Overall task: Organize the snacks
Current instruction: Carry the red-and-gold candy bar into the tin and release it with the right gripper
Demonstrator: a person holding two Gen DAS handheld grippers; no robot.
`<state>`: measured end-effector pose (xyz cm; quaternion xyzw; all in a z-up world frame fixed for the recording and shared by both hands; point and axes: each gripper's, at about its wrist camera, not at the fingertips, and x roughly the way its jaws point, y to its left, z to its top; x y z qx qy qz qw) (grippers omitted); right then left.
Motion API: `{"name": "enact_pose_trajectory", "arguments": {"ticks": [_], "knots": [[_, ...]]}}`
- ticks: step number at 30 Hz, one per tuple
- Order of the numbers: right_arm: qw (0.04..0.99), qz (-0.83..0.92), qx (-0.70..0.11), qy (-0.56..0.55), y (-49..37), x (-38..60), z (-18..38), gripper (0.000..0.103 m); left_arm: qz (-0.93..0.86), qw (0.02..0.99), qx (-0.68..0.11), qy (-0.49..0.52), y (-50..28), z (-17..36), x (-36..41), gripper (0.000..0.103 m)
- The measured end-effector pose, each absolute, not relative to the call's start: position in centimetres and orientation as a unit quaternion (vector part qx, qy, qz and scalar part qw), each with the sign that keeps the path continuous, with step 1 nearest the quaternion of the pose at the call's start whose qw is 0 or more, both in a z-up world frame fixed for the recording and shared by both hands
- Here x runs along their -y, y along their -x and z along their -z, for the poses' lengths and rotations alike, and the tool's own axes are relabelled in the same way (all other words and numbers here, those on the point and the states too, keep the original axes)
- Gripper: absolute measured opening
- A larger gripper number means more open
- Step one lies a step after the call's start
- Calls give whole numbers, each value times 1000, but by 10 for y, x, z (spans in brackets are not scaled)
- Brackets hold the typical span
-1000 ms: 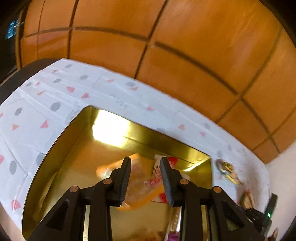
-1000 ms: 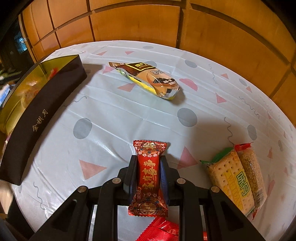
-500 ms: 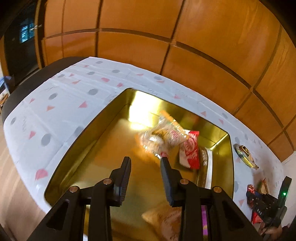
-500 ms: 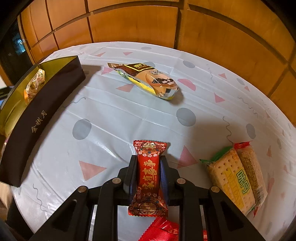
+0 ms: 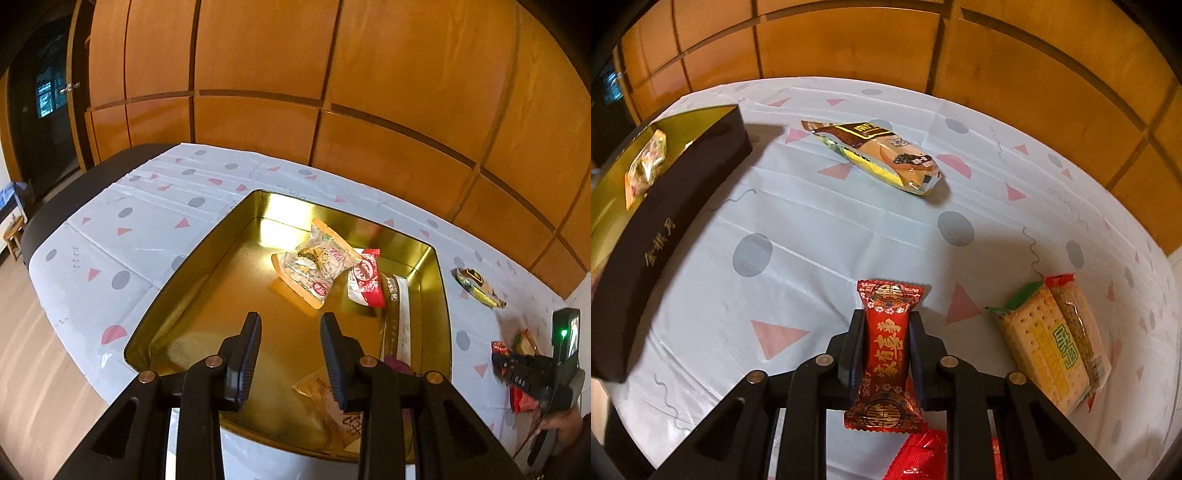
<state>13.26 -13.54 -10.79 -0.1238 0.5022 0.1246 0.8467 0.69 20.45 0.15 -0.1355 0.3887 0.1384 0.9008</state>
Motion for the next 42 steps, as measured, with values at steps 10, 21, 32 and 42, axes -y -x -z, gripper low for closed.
{"name": "enact_pose_trajectory", "arguments": {"ticks": [10,21,32,42], "knots": [[863,-194,-462,70,-105,115,59,22,-141,903,-381,138,2,-3,-207,33],[837,-324,-438,56,-88,22,23,22,-146,902,-381,138,11,0,-210,33],[810,-366,-451,81,-84,-45,29,22,-147,902,-378,151,17,5,-216,33],[800,-352,-476,99,-105,-89,53,26,-154,896,-381,164,22,12,-226,33]]}}
